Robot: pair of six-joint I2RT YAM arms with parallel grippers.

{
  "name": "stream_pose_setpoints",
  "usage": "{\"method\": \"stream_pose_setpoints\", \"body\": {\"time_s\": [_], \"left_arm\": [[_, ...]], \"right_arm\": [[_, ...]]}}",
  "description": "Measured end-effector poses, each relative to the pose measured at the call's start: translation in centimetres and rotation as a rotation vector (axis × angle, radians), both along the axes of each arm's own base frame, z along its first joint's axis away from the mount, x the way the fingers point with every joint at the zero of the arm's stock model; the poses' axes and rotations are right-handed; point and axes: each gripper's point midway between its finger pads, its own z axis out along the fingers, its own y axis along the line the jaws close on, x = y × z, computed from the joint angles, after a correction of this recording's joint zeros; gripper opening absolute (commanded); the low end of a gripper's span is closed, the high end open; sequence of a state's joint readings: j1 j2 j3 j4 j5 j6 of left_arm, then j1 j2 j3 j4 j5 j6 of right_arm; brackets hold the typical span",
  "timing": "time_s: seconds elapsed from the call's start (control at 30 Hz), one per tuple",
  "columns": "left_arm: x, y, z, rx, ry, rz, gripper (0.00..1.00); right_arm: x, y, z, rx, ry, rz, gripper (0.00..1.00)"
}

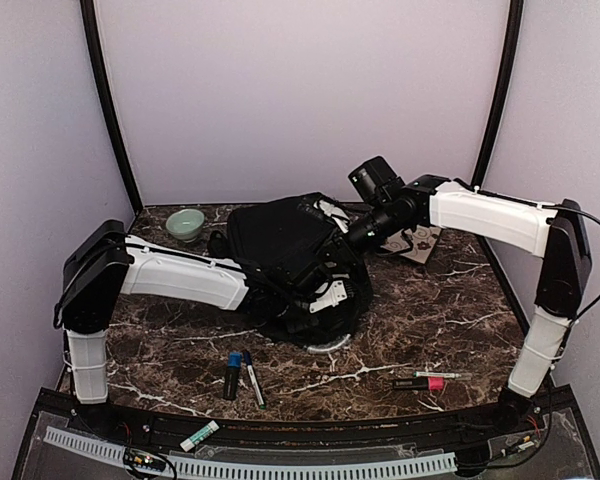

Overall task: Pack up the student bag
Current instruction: Place the pencil case in the largest pocket of the bag.

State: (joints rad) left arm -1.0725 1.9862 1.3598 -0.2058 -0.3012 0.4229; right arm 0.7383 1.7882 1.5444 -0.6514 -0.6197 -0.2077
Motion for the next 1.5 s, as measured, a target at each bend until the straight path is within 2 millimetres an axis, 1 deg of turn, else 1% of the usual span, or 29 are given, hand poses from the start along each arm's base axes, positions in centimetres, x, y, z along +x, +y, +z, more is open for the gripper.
{"method": "stream_pose_setpoints", "body": {"time_s": [0.1, 0.3, 0.47, 0.57, 0.67, 0.73, 0.8, 0.9, 0.93, 0.97, 1.0, 1.07, 1.13, 1.2, 1.27, 1.33, 1.37, 1.4, 1.43, 1.5], "left_arm": [[2.4, 0.5, -0.6, 0.006, -0.04, 0.049, 0.13], [5.1, 0.4, -2.0, 0.016, -0.123, 0.1, 0.15], [6.4, 0.5, -1.3, 0.025, -0.203, 0.123, 0.21], [6.4, 0.3, -1.0, 0.029, -0.234, 0.116, 0.26], [4.8, 0.1, -1.1, 0.05, -0.237, 0.07, 0.32], [2.9, -0.6, -0.6, 0.049, -0.233, 0.028, 0.36], [0.7, -1.6, 0.6, 0.028, -0.224, -0.02, 0.4], [-3.1, -3.1, 4.1, -0.074, -0.198, -0.082, 0.43], [-4.1, -3.3, 5.2, -0.107, -0.188, -0.1, 0.43], [-5.5, -3.3, 6.8, -0.16, -0.169, -0.113, 0.43], [-6.2, -3.1, 7.9, -0.196, -0.153, -0.12, 0.43], [-7.3, -2.2, 10.4, -0.276, -0.119, -0.109, 0.41], [-7.7, -1.2, 12.3, -0.333, -0.097, -0.079, 0.37], [-7.9, 0.1, 13.7, -0.381, -0.072, -0.03, 0.3], [-7.8, 1.8, 14.4, -0.417, -0.044, 0.032, 0.28], [-7.4, 3.6, 14.6, -0.451, 0.002, 0.103, 0.36], [-6.9, 4.9, 14.4, -0.47, 0.036, 0.155, 0.41], [-5.6, 6.7, 14.0, -0.496, 0.073, 0.24, 0.46], [-4.5, 8.1, 13.6, -0.505, 0.089, 0.299, 0.49], [-1.8, 11.8, 11.9, -0.53, 0.136, 0.477, 0.5]], "right_arm": [[0.9, -0.3, -0.1, -0.001, -0.018, -0.023, 0.51], [2.4, -1.1, -0.3, -0.015, -0.048, -0.064, 0.5], [2.5, -1.1, -0.4, -0.015, -0.055, -0.067, 0.5], [2.4, -1.0, -0.4, -0.01, -0.051, -0.06, 0.5], [1.7, -0.8, -0.4, -0.007, -0.036, -0.043, 0.5], [1.4, -0.6, -0.4, -0.004, -0.029, -0.033, 0.5], [1.3, -0.6, -0.3, -0.003, -0.025, -0.029, 0.5], [1.2, -0.6, -0.3, -0.002, -0.023, -0.028, 0.5], [1.2, -0.6, -0.4, -0.003, -0.022, -0.028, 0.5], [1.2, -0.6, -0.4, -0.003, -0.022, -0.027, 0.5], [1.2, -0.7, -0.4, -0.004, -0.023, -0.027, 0.5], [1.2, -0.7, -0.5, -0.007, -0.026, -0.023, 0.5], [1.1, -0.8, -1.0, -0.014, -0.024, -0.019, 0.5], [0.8, -1.1, -1.6, -0.025, -0.024, -0.007, 0.5], [0.5, -1.3, -2.3, -0.039, -0.025, 0.009, 0.51], [0.2, -1.6, -2.8, -0.051, -0.03, 0.031, 0.5], [-0.1, -1.8, -3.1, -0.058, -0.033, 0.049, 0.5], [-0.5, -2.1, -3.6, -0.067, -0.038, 0.071, 0.5], [-0.9, -2.4, -4.1, -0.077, -0.042, 0.09, 0.5], [-1.9, -3.3, -5.5, -0.105, -0.034, 0.121, 0.5]]}}
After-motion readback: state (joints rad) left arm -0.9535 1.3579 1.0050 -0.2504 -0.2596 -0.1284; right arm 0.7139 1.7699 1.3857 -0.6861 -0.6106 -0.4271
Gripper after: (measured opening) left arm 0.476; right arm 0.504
